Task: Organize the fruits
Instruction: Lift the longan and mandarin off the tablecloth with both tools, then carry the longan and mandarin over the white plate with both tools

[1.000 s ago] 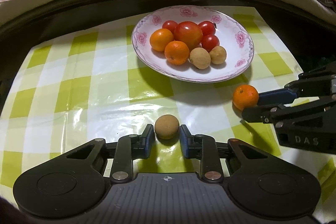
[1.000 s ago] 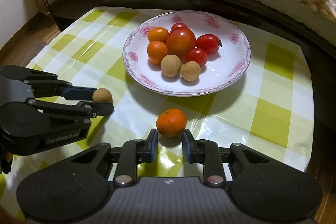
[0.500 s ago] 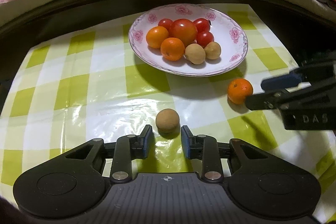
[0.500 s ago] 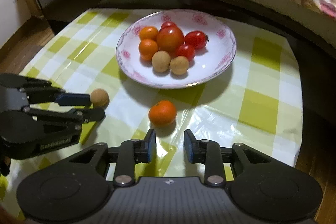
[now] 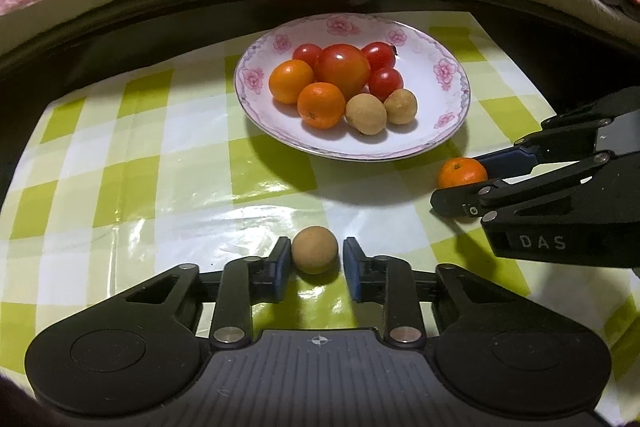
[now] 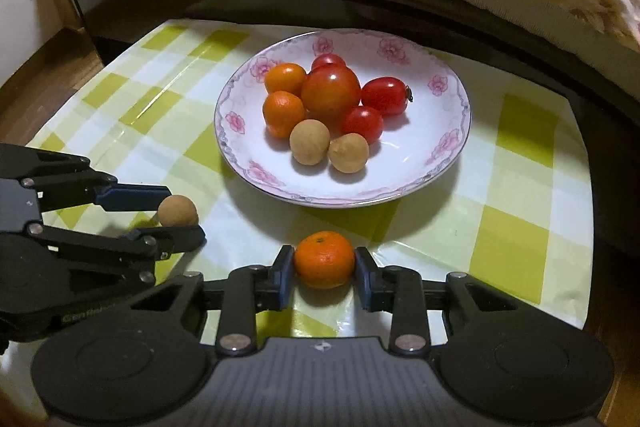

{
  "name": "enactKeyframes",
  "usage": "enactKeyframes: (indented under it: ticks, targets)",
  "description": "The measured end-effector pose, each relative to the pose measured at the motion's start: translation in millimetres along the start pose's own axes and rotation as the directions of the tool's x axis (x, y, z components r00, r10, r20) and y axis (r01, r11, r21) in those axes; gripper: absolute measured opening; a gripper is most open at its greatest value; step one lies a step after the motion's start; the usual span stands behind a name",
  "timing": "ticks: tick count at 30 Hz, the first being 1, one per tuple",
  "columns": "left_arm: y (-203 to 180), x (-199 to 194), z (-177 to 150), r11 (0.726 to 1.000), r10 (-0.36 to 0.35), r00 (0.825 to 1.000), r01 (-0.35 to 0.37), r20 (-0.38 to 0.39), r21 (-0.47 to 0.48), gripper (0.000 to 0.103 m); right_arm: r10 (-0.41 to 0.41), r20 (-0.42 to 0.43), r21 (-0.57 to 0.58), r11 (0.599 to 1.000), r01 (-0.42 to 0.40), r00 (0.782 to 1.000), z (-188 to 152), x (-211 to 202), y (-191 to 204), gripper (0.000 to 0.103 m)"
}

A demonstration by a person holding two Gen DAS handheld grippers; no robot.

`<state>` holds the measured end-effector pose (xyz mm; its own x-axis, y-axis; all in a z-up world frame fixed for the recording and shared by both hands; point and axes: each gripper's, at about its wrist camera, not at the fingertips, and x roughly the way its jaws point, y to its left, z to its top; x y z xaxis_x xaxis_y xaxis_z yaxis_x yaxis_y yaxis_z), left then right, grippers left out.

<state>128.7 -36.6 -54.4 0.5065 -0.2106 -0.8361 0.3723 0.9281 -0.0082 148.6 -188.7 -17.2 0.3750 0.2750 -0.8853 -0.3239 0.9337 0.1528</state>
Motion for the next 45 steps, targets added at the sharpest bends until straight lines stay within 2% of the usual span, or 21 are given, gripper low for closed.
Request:
enactKeyframes:
  ticks: [11, 27, 45]
  targets:
    - [-3, -8, -3, 1.000, 0.015, 1.000, -0.015, -0.024, 0.008, 0.032, -0.007, 0.005, -0.014, 1.000, 0.007, 1.000, -6, -15, 8, 0.034]
    - [-7, -41, 15, 1.000, 0.024, 0.998, -0.024, 0.061, -0.001, 0.032, -0.057, 0.085, -0.007, 0.998, 0.058, 0.995, 2, -53, 12, 0.034]
    - [-1, -48, 42, 0.999, 0.039, 0.993, -0.036, 0.110, -0.025, 0.032, -0.068, 0.115, 0.018, 0.998, 0.066, 0.991, 16, -62, 6, 0.034]
